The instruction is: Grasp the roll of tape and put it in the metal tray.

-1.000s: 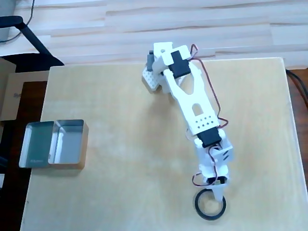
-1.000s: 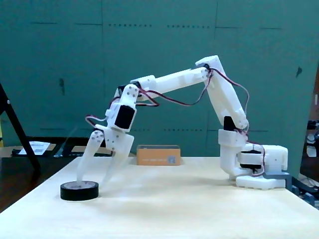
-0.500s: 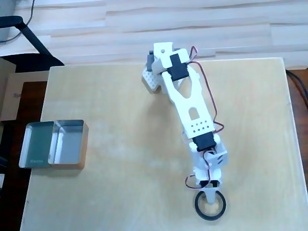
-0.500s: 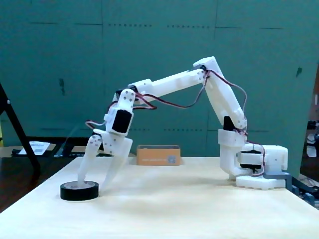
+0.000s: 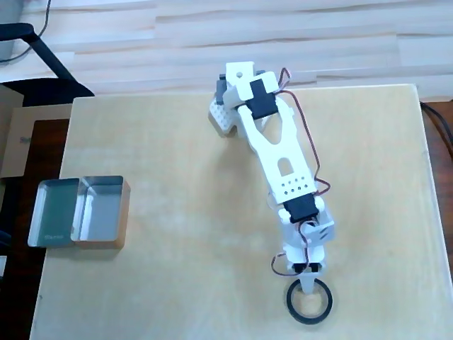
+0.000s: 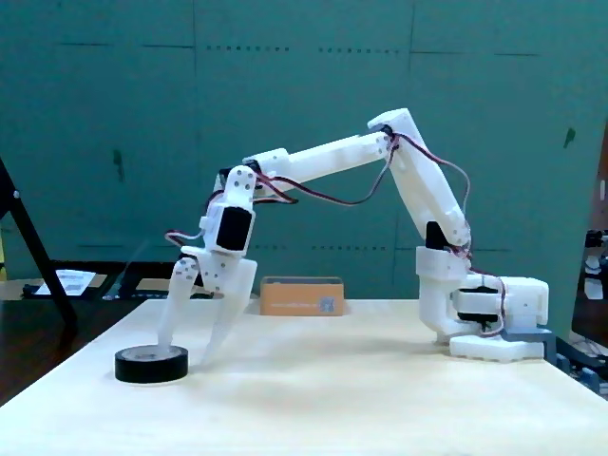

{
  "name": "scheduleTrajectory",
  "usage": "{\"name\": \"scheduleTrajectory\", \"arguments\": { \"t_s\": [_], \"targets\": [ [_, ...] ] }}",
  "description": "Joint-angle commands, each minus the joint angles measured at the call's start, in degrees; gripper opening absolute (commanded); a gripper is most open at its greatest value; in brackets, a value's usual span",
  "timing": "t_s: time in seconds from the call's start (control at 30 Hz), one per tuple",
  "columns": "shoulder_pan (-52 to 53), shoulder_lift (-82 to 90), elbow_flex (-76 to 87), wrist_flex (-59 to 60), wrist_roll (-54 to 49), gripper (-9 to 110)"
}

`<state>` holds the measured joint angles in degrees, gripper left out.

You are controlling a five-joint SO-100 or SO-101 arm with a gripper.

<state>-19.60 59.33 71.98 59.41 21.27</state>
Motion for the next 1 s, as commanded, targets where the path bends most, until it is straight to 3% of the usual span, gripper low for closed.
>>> {"name": "scheduleTrajectory", "arguments": {
  "t_s": [0.0,0.33,0.5,0.97],
  "targets": [
    [0.3,0.4,-1.8,0.3,0.0,14],
    [0.3,0.4,-1.8,0.3,0.1,14],
    [0.3,0.4,-1.8,0.2,0.1,-1],
    [0.5,4.9,-5.4,2.3,-0.4,0]
  ]
}}
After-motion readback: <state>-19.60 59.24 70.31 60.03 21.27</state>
